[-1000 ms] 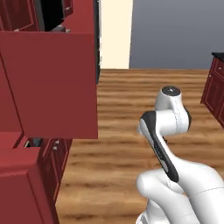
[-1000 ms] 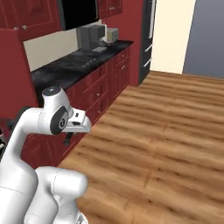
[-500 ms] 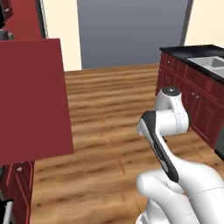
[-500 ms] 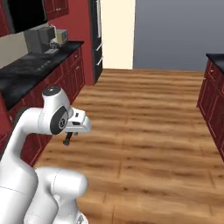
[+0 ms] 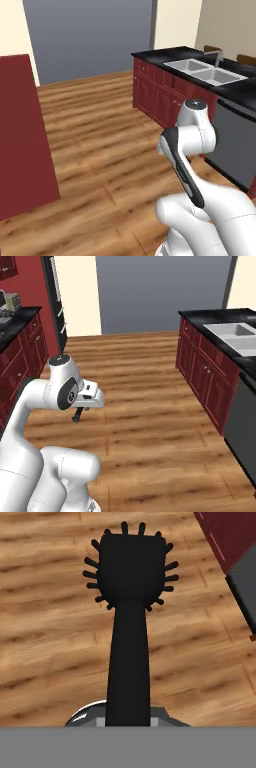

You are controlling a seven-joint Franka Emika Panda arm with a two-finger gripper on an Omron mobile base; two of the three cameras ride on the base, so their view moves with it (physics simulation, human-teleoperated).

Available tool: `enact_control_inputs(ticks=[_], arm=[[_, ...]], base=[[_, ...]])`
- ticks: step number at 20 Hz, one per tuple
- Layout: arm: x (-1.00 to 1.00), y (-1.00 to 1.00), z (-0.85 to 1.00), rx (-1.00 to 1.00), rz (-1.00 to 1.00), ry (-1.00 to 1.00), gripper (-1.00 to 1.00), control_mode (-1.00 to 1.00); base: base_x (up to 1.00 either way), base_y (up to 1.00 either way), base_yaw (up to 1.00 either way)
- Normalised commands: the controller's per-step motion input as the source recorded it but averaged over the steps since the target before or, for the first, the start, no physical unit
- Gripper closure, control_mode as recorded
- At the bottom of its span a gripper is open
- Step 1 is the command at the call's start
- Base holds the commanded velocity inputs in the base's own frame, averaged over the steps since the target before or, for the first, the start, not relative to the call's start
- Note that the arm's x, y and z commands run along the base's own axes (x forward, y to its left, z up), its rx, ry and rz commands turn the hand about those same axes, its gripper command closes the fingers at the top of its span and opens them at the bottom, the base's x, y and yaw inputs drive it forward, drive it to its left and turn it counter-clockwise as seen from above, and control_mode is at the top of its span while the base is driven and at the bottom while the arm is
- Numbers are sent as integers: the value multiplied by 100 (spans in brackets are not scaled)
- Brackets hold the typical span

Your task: Locate and retrieve the dish brush and sponge from the cabinet. Place them next to the sink.

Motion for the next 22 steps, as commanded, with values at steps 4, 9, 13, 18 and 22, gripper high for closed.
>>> enact_control_inputs(ticks=[4, 9, 13, 18, 22], arm=[[0, 0, 0, 0, 0, 0, 100, 100], [0, 0, 0, 0, 0, 0, 100, 100], [0, 0, 0, 0, 0, 0, 100, 100], [0, 0, 0, 0, 0, 0, 100, 100], [0, 0, 0, 0, 0, 0, 100, 100]], base=[[5, -5, -40], [32, -7, -27], [63, -4, -14], [67, -12, -11], [60, -25, -13]])
